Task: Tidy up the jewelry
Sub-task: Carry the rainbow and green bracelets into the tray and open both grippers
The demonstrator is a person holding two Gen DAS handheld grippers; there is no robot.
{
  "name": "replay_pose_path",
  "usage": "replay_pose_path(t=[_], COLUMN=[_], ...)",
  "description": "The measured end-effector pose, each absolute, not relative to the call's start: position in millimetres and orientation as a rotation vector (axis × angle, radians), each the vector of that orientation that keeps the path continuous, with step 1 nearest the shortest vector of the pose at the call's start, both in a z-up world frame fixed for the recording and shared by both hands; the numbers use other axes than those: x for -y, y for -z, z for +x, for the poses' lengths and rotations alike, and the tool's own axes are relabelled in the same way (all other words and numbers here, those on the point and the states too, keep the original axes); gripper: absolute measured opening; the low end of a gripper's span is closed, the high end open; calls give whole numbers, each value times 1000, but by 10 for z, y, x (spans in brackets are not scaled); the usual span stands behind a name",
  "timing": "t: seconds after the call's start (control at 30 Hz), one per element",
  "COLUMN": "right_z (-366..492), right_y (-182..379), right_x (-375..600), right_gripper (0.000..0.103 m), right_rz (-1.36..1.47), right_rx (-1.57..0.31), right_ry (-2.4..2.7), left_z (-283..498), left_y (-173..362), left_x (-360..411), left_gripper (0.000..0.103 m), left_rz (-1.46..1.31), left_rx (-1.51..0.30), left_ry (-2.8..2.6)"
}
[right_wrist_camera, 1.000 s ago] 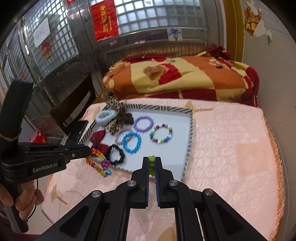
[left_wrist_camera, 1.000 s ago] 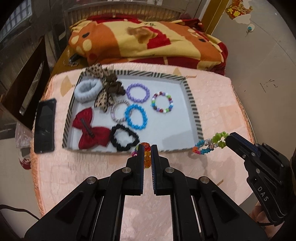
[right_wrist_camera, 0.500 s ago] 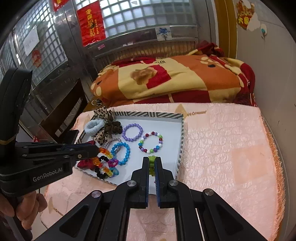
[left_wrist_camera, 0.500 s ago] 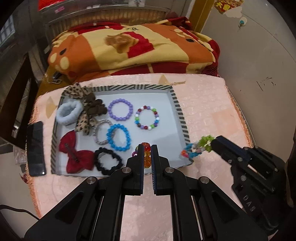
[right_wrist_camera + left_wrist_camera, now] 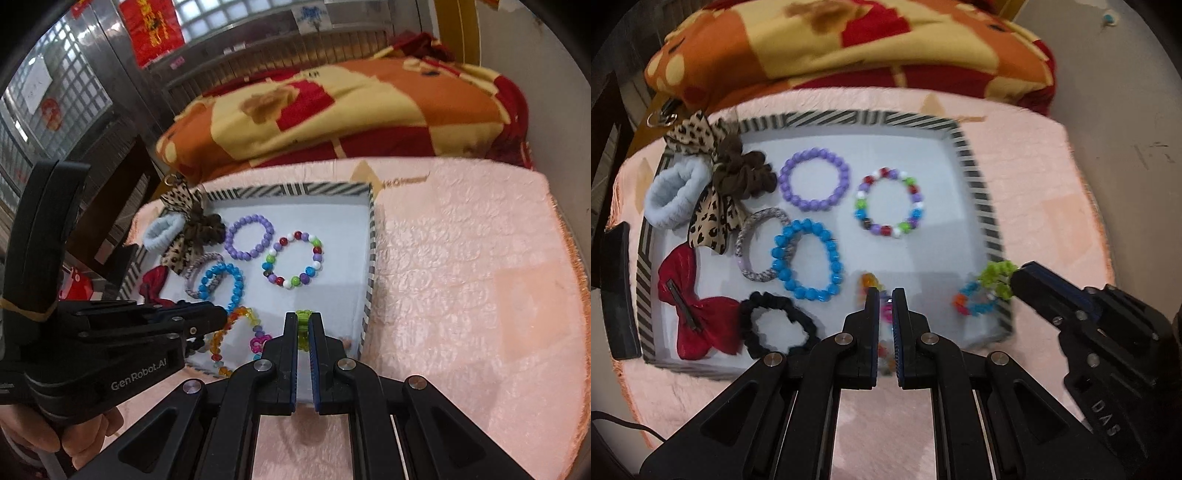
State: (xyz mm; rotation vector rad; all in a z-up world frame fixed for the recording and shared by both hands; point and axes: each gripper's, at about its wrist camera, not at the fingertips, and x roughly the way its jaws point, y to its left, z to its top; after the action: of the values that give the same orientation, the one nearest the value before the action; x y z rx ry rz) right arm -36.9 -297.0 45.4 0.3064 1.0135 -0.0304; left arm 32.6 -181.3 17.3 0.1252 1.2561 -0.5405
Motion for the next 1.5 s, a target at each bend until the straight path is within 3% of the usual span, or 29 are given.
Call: replay_pose_path(t=[0.73, 0.9, 1.0, 1.23, 1.33, 1.5], right_z=[379, 267, 151, -173, -339, -519], right_y=[-27, -176, -292, -438, -485, -531], right_x=[3100, 3181, 3167, 3038, 2962, 2779], right_gripper=[6, 25, 26, 29, 38, 38], right_rz=[264, 308, 313, 341, 351, 336], right_rx=[-1138, -1098, -1066, -995, -974, -957], right_ry=[66, 70, 82, 134, 151, 145], left_z=[657, 663, 624, 429, 332, 102], left_y=[56, 56, 60, -46, -109, -230], left_x=[1567, 1505, 1505, 1408, 1348, 1204], left_gripper=[6, 21, 31, 37, 38, 38], left_rz=[110, 117, 116, 132, 135, 143], left_rx=[-1280, -1284, -1288, -1255, -1227, -1166], left_ry=[467, 452, 446, 414, 395, 347])
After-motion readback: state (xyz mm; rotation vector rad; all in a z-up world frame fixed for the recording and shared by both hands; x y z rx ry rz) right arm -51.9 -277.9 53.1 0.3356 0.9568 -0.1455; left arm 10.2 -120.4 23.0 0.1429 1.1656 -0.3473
